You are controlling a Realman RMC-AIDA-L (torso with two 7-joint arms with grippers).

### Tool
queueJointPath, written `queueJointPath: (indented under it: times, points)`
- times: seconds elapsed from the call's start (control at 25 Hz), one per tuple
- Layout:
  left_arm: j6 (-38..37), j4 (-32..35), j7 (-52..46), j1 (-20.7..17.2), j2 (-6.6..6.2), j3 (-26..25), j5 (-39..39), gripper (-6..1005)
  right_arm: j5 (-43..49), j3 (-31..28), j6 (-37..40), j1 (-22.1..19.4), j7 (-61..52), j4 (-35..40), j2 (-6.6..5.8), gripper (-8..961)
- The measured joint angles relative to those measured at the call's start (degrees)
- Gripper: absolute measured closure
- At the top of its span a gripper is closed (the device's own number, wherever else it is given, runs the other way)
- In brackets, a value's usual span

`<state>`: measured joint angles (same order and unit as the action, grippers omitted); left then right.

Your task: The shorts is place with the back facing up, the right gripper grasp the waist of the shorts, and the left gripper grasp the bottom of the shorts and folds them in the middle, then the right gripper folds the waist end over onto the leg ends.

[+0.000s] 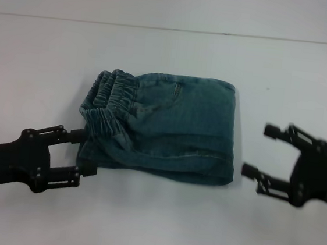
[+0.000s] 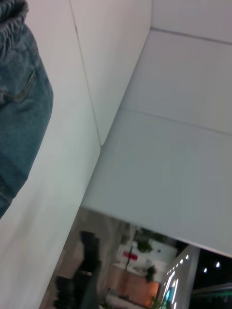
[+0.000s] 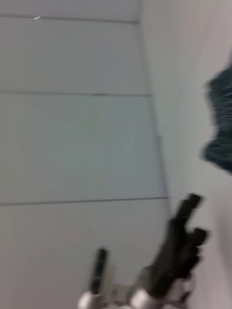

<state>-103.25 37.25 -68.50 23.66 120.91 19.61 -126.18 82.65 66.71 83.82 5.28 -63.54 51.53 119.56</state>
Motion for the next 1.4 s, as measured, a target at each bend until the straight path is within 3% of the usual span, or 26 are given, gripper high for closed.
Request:
queueJointPath:
  times: [0.2,0.36,1.4]
  points:
    - [-1.03,0.06,-0.61,0.71,-0.57,0.80,-1.06,213,6.75,-7.11,3.85,0.20,2.60,-6.08,-0.03,27]
    - [-1.21,0.09,-1.56,1.05,-0.72,1.56,-1.68,131,9.54,-9.21,4.36,0.14,3.05,-6.79,-0.03,27]
    - [-3.93,-0.34,-3.39,2.27,-0.17,5.00,-5.82,111,12.58,-11.17,6.61,2.82,7.02,-10.61,0.06,27]
